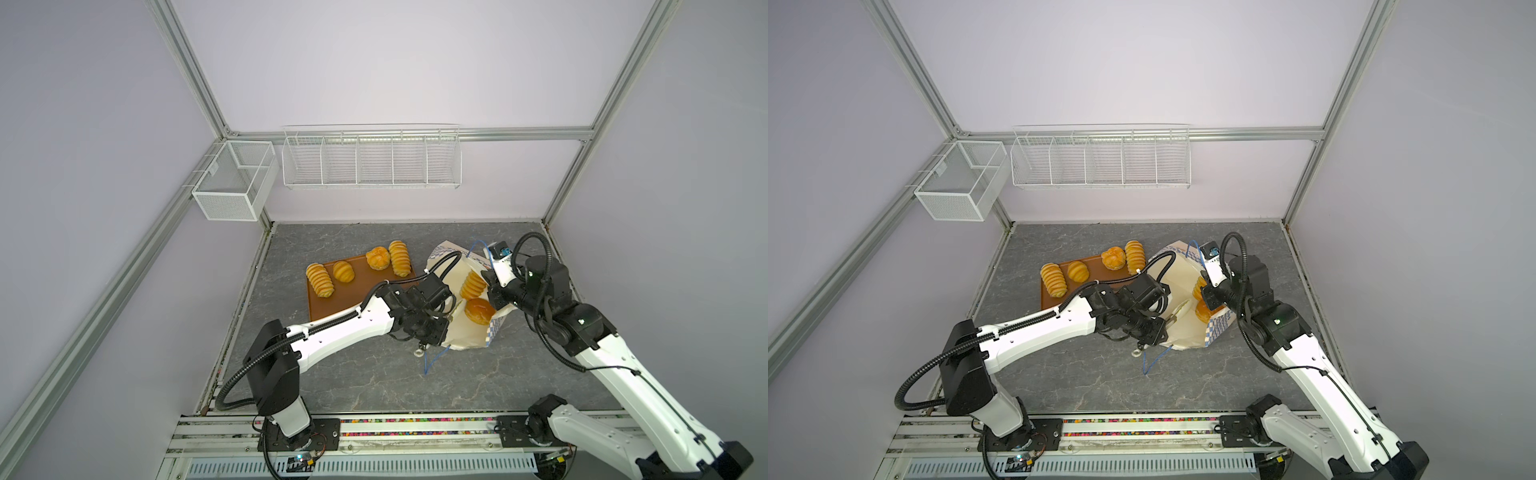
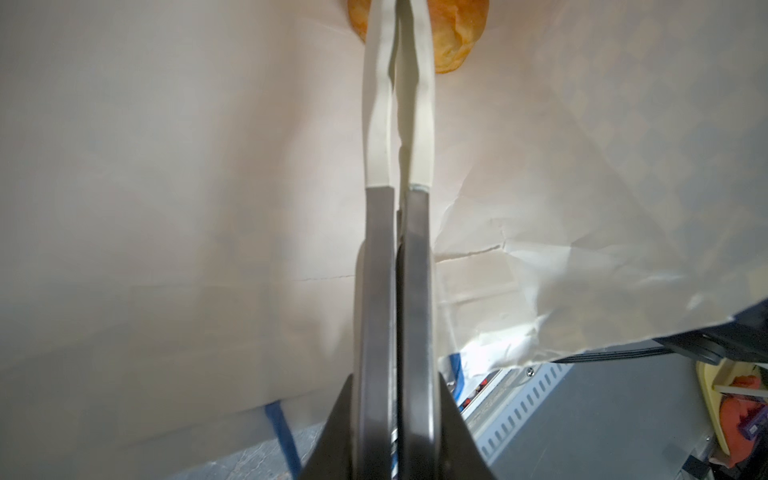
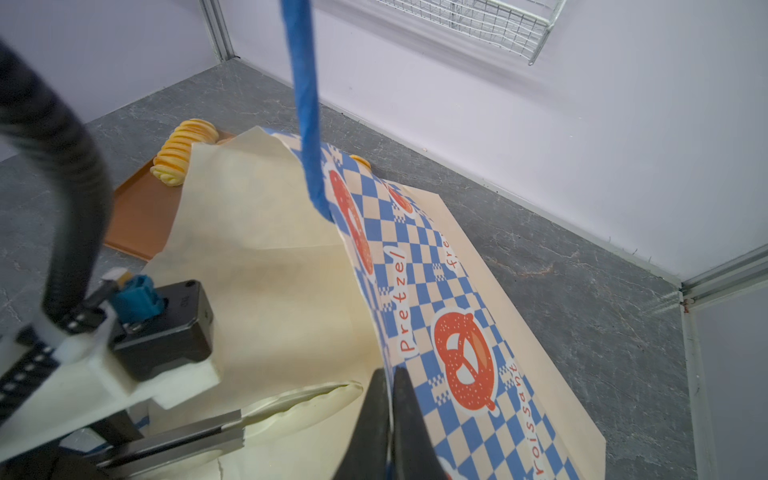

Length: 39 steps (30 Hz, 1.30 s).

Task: Take the fake bread out of the paper bag
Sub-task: 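Push the left tongs deeper into the bag toward a brown round bun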

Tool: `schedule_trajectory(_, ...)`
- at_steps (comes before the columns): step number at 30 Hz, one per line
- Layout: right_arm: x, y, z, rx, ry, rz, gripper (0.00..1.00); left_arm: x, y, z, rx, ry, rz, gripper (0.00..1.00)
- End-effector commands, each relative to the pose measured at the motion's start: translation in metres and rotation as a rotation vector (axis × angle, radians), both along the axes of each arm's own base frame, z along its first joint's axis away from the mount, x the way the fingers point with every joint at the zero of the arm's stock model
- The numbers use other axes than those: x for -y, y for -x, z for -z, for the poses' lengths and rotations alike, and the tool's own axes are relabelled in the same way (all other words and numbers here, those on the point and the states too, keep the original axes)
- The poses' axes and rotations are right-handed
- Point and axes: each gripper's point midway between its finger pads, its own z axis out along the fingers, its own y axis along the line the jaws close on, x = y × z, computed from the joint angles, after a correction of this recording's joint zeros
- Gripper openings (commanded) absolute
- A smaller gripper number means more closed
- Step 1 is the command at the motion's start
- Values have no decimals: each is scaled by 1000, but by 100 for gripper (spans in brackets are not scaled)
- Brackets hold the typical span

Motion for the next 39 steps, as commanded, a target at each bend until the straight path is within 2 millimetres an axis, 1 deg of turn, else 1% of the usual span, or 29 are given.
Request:
schedule_trajectory(1,-7,-1,-9,42,-55,-21,7,6,2,-3,-28,35,-35,24)
schedule_trajectory(4,-7,-2,-6,38,-46,-26,7,9,0,-6,-25,45,-35,29)
schedule_trajectory(9,-9,-1,-4,31,-38,-37,7,17,-4,-19,7,86,-15,32)
schedule_trajectory(12,-9,-3,-8,26,-36,-35,7,19,-6,-27,38,108,-1,36)
schedule_trajectory(18,-2,-11,-13,8,-16,31,7,17,-10,-44,117,138,22,38)
schedule_trajectory(21,1,-12,-13,3,-18,50,7,20,-9,-44,111,150,26,38)
schedule_trajectory(24,2,-11,-14,4,-27,54,7,27,-8,-43,78,163,21,38)
schedule_trajectory(27,-1,-10,-13,-9,-42,46,7,37,-13,-46,69,185,-4,37)
schedule_trajectory(29,-2,-9,-13,-16,-49,43,7,42,-15,-52,81,200,-13,37)
schedule_trajectory(33,-3,-9,-16,-12,-57,39,7,46,-24,-58,129,191,-20,38)
schedule_trajectory(35,-5,-10,-18,-11,-63,32,7,48,-28,-56,146,174,-21,38)
schedule_trajectory(39,-8,-12,-22,-16,-82,32,7,51,-42,-46,200,138,-33,39)
